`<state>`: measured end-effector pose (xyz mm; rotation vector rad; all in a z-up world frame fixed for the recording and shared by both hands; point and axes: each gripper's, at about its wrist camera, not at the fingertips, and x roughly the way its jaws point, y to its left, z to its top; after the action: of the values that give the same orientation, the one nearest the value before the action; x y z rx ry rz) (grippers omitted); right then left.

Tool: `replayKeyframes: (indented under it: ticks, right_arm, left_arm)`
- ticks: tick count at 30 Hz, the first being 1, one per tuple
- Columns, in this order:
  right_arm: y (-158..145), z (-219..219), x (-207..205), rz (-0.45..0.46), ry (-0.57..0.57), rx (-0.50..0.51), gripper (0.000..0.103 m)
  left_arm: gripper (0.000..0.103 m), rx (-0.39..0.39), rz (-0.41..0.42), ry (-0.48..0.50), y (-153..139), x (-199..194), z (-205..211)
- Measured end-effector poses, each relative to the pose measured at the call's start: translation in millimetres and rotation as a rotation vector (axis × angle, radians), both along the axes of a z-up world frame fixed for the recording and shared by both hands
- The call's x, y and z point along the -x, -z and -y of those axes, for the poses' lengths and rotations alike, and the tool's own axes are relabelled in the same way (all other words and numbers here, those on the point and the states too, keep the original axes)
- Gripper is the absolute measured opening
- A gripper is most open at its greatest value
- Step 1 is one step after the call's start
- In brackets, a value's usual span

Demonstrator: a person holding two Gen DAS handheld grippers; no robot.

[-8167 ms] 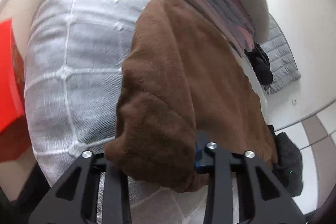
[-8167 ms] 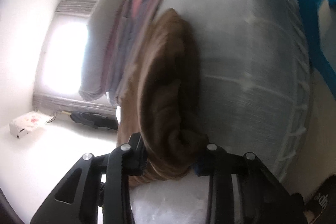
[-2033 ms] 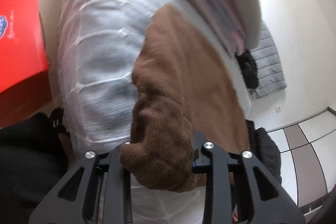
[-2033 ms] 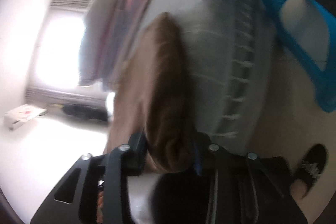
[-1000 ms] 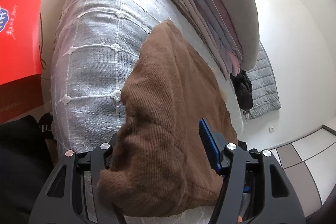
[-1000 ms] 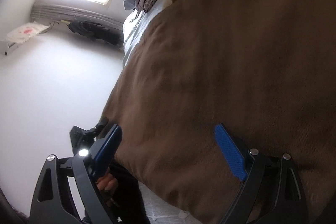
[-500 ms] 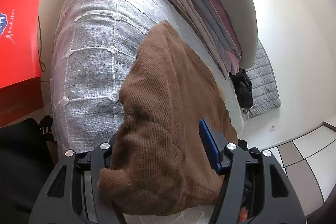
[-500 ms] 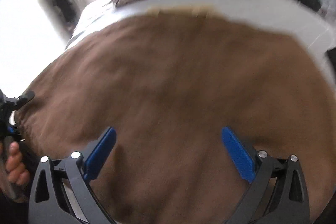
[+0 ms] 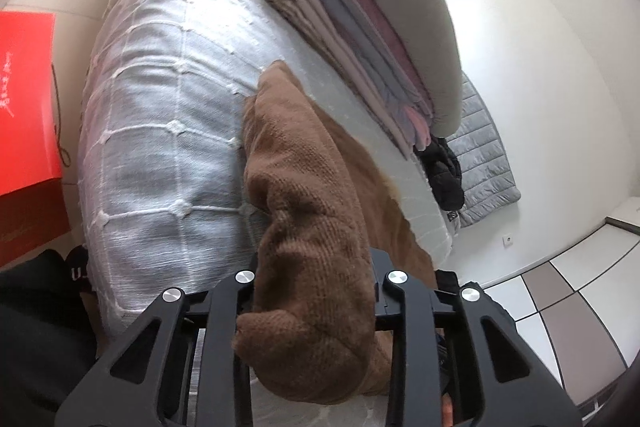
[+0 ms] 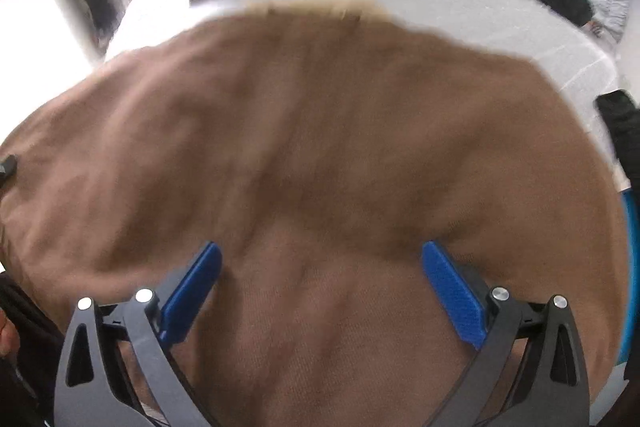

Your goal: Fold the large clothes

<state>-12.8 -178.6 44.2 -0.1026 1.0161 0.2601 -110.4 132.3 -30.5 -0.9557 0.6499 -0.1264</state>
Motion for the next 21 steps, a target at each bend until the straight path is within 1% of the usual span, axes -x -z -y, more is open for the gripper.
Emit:
replayKeyframes:
  ticks: [2,3,4,7,9,12,13,15,17,19,20,21]
  right_arm:
    - [15,-5,-2,-0.058,-0.012,0.039,0.098]
    - [22,-8,-3,-0.063,-0.018,0.054,0.098]
    - [23,-9,-4,-0.056,-0.013,0.06,0.098]
    - [21,-11,-6,-0.075,-0.012,0.076,0.098]
    - [20,-10,-6,-0.087,-0.016,0.064,0.098]
    - [15,-5,-5,-0.116,-0.027,0.041,0.097]
    - [10,-1,-7,-0.134,-0.031,-0.004,0.097]
    - [0,19,-4,-0.16,-0.026,-0.19,0.097]
    - [-5,60,-9,-0.257,0.003,-0.585,0.097]
    - [-1,95,-14,-0.325,0.05,-0.873,0.097]
    - [0,111,-15,-0.349,0.071,-0.969,0.097]
    - [-2,121,-13,-0.355,0.089,-0.999,0.097]
  left_arm:
    - [0.024,-0.007,0.021,0.004,-10,-1,5]
    - [0.024,-0.012,0.031,0.011,-14,-2,9]
    - [0.024,-0.029,0.047,0.02,-23,-4,15]
    - [0.024,-0.08,0.107,0.051,-50,-8,35]
    - [0.024,-0.119,0.141,0.078,-68,-12,52]
    - [0.024,-0.198,0.207,0.134,-100,-19,85]
    - [0.024,-0.21,0.22,0.146,-107,-20,92]
    - [0.024,-0.242,0.258,0.182,-124,-24,113]
    - [0.024,-0.261,0.284,0.211,-137,-28,131]
    - [0.024,-0.291,0.314,0.251,-151,-34,155]
    - [0.024,-0.3,0.33,0.276,-157,-38,169]
    - [0.024,-0.312,0.346,0.303,-164,-41,186]
